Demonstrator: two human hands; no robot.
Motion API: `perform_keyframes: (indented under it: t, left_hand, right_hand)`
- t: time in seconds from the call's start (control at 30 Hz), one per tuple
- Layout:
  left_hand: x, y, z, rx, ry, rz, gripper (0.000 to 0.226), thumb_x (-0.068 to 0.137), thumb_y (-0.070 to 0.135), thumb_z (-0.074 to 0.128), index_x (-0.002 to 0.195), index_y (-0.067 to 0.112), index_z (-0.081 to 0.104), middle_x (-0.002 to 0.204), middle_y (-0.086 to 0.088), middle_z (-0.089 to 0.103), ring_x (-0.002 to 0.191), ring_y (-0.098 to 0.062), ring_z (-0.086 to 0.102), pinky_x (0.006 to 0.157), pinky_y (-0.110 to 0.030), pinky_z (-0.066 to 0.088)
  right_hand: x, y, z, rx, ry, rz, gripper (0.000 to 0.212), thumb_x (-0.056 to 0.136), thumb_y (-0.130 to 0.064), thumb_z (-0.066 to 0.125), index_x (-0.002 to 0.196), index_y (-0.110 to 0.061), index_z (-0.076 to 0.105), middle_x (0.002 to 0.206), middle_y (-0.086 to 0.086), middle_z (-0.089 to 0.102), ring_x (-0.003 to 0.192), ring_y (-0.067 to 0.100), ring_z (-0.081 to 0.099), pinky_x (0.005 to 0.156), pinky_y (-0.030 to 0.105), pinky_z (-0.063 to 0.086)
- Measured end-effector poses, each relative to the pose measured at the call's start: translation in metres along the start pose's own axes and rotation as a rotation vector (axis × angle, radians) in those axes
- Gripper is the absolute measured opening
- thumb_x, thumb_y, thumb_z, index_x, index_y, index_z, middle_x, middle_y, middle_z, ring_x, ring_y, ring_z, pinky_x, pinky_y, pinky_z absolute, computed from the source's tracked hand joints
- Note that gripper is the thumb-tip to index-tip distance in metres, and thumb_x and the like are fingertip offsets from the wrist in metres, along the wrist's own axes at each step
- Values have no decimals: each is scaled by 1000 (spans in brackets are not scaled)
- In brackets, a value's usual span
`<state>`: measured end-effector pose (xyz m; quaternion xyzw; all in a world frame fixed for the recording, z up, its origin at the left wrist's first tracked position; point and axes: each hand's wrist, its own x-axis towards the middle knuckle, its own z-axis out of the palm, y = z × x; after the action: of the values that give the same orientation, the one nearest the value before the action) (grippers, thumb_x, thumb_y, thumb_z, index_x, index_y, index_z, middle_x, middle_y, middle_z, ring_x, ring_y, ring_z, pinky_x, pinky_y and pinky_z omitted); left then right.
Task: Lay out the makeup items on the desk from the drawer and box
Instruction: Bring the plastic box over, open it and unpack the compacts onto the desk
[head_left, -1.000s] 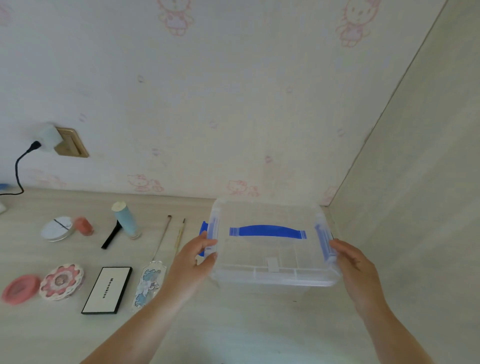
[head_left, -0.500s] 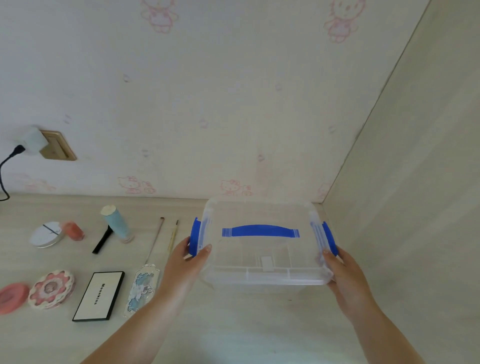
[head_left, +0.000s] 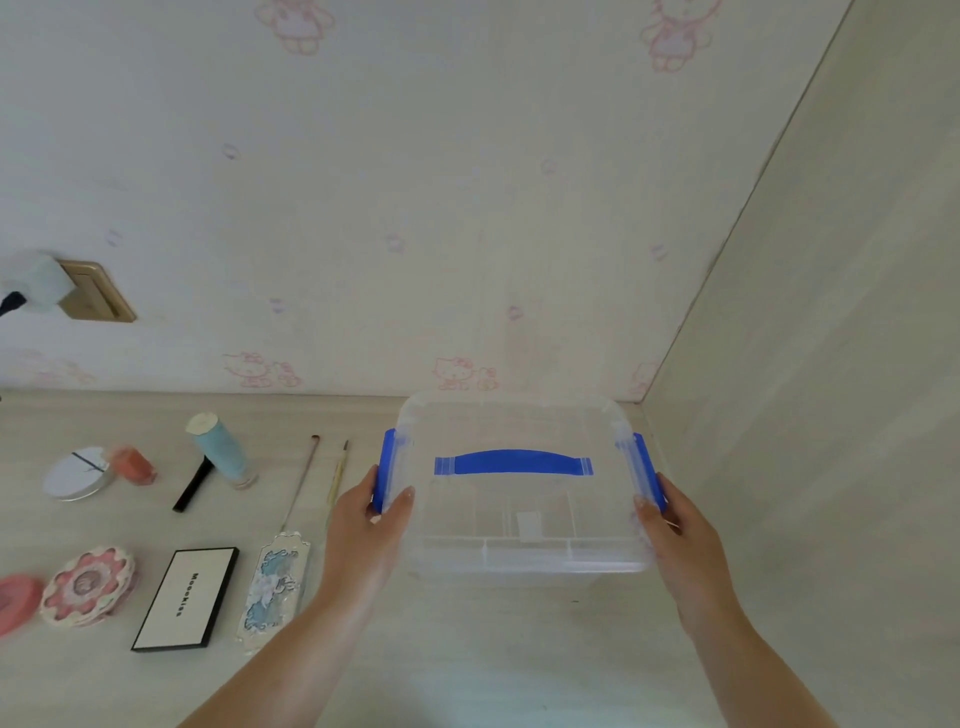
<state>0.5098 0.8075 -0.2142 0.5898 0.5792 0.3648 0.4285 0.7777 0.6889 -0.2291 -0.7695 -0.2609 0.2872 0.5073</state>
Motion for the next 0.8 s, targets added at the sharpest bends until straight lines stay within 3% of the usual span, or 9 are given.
perform_keyframes:
  t: [0.2,0.3,0.43,0.57,0.63,0.7,0.8]
  left_hand:
    - [1,-3,2,60,36,30,11,88,16,57,87,5,59,57,2,34,54,-14,34,51,-23,29]
    - [1,-3,3,56,43,34,7,88,16,57,82,14,58,60,-1,38,58,-16,38,55,-26,31]
    - [4,-4,5,43,51,39,7,89,17,57,89,21,63,77,-4,52,79,-20,50,63,-27,38]
    - [6,-6,6,50,34,52,8,88,17,57,89,21,64,74,-4,53,79,-22,49,63,-29,38]
    - [5,-5,5,40,20,62,14,88,17,57,84,30,61,77,-7,56,84,-23,52,67,-30,40]
    - [4,-2,4,18,10,59,25,89,18,57,85,43,55,85,-5,59,90,-21,55,74,-32,44]
    - [1,4,3,-51,-11,4,31,90,19,58,107,45,53,103,6,62,99,-14,58,79,-27,45]
  right_hand:
    - [-1,1,2,28,32,-5,41,90,-30,56,131,-33,51,97,-4,66,86,8,60,67,16,40]
    - [0,1,3,40,42,-1,43,90,-29,57,133,-31,50,98,-3,66,87,9,61,66,16,40]
    - [1,3,3,31,57,-7,44,90,-29,58,133,-31,50,93,-5,66,82,9,61,64,16,40]
    - [1,2,3,-4,59,-50,41,90,-27,57,130,-32,53,86,-9,64,74,11,58,63,16,41]
    - [-1,0,3,-6,54,-60,40,90,-27,57,129,-35,54,92,-3,64,79,18,58,66,16,42]
    - [-1,-1,2,-9,35,-57,39,90,-28,57,129,-36,53,97,-9,63,85,10,59,68,16,42]
    - [-1,-5,-2,4,-43,-17,47,88,-35,59,132,-41,44,116,-12,57,97,3,56,80,24,41]
